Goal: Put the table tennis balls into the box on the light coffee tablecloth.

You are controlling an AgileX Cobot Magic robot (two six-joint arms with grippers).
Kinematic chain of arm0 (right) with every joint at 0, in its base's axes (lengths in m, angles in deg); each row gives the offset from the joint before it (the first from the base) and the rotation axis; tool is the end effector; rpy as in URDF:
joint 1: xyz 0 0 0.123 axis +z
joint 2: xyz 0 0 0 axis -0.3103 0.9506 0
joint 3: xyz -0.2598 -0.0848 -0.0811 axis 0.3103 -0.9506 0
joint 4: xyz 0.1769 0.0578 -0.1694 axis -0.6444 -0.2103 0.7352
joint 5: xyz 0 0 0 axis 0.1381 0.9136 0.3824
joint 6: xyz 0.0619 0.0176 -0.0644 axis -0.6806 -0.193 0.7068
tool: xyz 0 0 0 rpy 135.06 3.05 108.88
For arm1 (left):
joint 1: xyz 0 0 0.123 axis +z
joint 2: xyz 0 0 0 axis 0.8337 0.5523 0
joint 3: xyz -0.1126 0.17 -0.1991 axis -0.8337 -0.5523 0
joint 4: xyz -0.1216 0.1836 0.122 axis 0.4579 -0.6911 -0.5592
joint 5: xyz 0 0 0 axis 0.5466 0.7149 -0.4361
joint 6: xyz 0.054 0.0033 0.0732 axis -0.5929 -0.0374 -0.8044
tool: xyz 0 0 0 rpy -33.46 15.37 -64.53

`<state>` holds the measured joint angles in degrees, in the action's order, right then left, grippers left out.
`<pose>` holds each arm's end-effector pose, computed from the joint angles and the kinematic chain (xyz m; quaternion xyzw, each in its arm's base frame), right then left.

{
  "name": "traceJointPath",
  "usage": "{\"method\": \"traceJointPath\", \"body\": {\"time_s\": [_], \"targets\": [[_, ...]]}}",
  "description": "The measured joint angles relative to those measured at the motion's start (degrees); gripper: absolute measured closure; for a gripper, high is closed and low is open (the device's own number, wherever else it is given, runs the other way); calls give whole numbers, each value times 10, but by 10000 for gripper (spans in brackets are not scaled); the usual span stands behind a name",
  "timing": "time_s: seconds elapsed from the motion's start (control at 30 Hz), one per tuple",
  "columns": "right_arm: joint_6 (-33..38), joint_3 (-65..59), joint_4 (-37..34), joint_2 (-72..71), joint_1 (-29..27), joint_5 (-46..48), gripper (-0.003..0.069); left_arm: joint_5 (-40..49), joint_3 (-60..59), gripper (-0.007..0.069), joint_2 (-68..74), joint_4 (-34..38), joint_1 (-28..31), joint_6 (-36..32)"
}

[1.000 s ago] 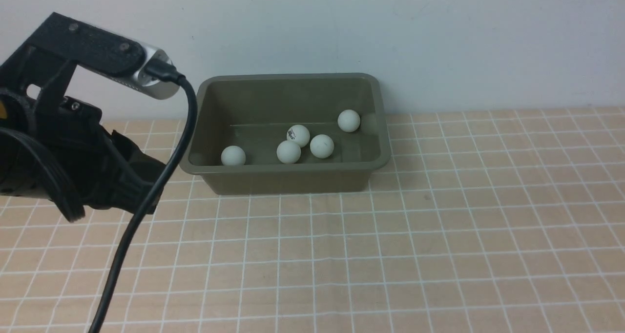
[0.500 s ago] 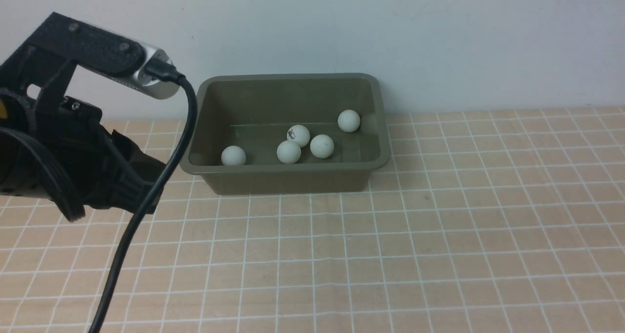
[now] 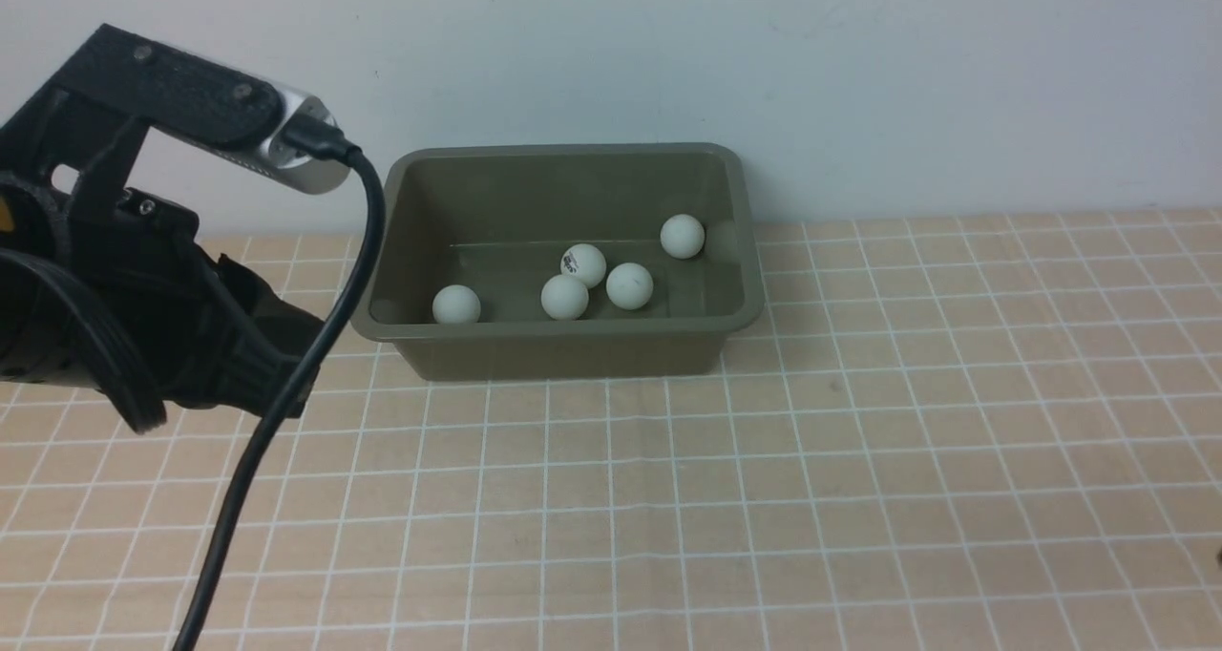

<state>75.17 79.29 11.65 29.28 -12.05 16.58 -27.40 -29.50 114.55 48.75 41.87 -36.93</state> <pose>0.0594 0.0148 0.2037 -0.0704 0.7628 0.0683 0.6391 0.2011 -0.0738 0.3562 0.2355 0.8968 -0.1216 0.3544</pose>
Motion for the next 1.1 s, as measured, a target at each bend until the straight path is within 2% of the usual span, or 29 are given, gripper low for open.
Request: {"method": "traceJointPath", "body": {"time_s": [0.2, 0.47, 1.1], "targets": [[0, -24, 15, 0, 0, 33, 125, 0, 0, 600, 0, 0, 0, -1], [-1, -25, 111, 0, 0, 125, 125, 0, 0, 600, 0, 0, 0, -2], [-1, -26, 123, 0, 0, 131, 125, 1, 0, 600, 0, 11, 0, -4]]}}
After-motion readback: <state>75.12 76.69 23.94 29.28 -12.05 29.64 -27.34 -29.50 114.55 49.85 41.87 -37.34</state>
